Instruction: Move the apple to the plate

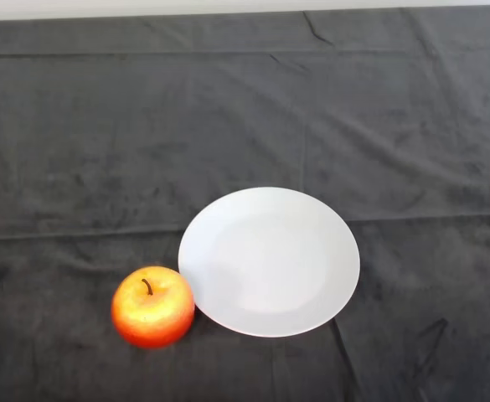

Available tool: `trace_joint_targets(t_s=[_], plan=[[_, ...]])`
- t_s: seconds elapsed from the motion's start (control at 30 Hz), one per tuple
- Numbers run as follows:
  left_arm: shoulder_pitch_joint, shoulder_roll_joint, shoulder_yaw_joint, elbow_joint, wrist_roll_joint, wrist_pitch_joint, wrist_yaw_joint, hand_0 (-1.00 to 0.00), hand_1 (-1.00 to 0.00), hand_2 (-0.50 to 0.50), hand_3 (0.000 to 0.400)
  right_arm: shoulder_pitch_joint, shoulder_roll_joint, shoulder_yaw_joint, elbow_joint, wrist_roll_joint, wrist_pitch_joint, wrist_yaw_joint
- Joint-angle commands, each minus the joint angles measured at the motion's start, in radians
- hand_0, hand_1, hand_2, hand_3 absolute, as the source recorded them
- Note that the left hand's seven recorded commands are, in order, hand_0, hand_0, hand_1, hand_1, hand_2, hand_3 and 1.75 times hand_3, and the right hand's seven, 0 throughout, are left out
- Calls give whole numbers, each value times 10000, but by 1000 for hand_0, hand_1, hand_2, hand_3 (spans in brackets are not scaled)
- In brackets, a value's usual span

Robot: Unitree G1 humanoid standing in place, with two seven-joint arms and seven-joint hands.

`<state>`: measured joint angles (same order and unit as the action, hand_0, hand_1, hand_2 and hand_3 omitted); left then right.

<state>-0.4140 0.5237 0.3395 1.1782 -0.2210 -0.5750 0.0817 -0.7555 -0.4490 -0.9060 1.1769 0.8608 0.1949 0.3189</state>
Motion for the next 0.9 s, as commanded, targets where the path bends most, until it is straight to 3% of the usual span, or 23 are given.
trace_joint_targets(t_s=[0.03, 0.37, 0.9], plan=[[33, 754, 127, -227, 172, -299, 13, 0, 0, 0, 0, -368, -119, -9, 12, 209, -58, -9], [-394, 938, -204, -202, 805, -577, 369, 0, 0, 0, 0, -370, -122, -9, 19, 210, -59, -7], [-1008, 1404, -403, -119, 1259, -1157, 33, 0, 0, 0, 0, -376, -129, -12, 35, 211, -60, -1]])
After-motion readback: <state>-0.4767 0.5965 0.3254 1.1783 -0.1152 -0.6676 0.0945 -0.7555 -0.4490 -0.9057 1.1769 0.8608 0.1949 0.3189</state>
